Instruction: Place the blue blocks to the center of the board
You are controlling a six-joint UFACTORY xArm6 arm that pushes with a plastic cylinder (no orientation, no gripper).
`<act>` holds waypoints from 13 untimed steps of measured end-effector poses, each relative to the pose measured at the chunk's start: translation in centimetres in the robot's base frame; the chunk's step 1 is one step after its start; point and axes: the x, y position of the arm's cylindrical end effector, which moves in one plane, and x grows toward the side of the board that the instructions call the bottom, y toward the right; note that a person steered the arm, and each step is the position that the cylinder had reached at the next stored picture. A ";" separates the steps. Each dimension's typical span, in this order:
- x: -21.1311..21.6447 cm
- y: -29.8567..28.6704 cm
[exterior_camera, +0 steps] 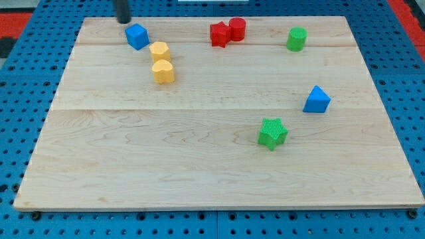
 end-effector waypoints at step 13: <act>15.3 42.0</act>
